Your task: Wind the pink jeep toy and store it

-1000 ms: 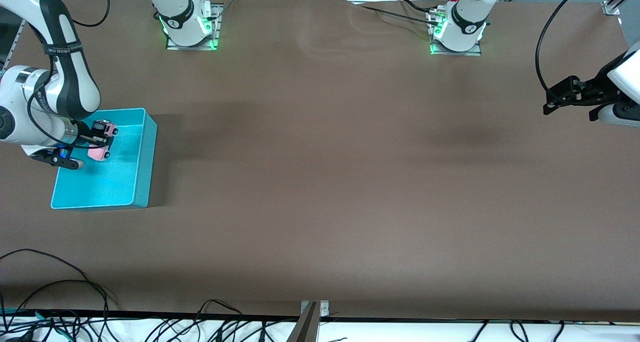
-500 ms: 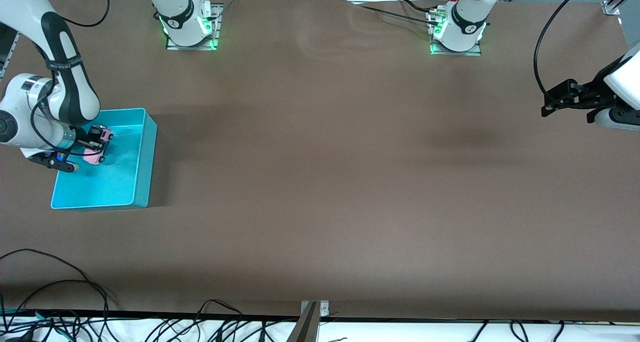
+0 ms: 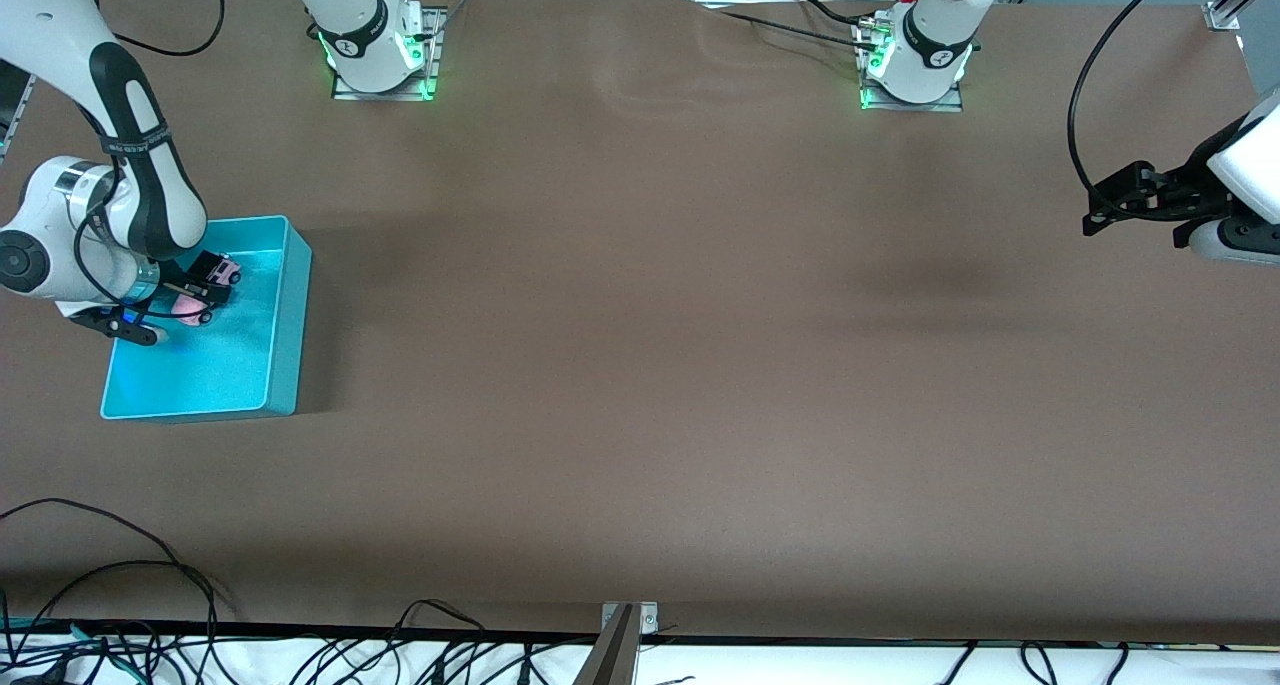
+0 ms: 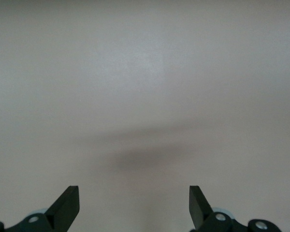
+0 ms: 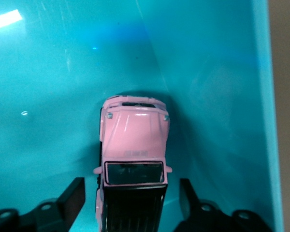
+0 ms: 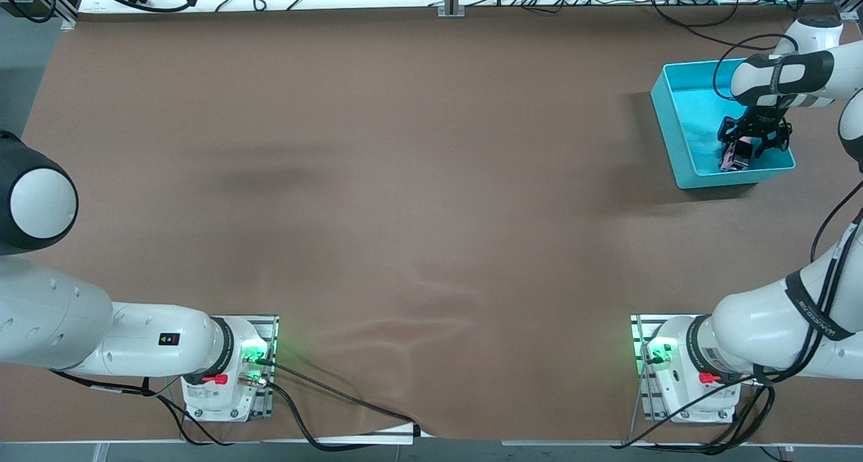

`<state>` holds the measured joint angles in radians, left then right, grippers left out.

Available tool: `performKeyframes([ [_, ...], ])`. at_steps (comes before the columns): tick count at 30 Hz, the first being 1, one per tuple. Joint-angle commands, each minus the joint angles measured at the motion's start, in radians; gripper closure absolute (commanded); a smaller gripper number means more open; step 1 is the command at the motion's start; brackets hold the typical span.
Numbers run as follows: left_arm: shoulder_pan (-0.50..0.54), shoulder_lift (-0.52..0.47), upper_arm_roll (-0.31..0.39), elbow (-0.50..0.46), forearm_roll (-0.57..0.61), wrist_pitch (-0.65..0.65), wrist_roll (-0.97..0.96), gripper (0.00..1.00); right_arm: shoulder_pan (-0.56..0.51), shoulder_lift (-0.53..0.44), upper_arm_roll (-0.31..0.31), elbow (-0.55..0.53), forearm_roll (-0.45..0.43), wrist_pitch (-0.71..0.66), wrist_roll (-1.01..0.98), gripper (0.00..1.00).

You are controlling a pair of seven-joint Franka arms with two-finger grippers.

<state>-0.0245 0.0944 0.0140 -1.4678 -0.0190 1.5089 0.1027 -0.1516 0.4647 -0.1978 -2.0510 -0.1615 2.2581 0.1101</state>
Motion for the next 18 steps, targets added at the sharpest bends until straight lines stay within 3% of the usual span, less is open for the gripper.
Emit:
performKeyframes([
  [1,0.005,0.005,0.000,0.014,-0.001,-0.009,0.012,0.00,-0.006,-0.030,0.006,0.003,-0.018,-0.028,0.029,0.00],
  [10,0.003,-0.007,-0.006,-0.002,0.001,-0.007,0.011,0.00,-0.002,-0.118,0.012,0.005,-0.018,-0.109,0.028,0.00],
  [18,-0.002,-0.012,-0.008,-0.016,0.001,-0.007,0.012,0.00,-0.002,-0.218,0.057,0.003,-0.018,-0.123,0.030,0.00],
])
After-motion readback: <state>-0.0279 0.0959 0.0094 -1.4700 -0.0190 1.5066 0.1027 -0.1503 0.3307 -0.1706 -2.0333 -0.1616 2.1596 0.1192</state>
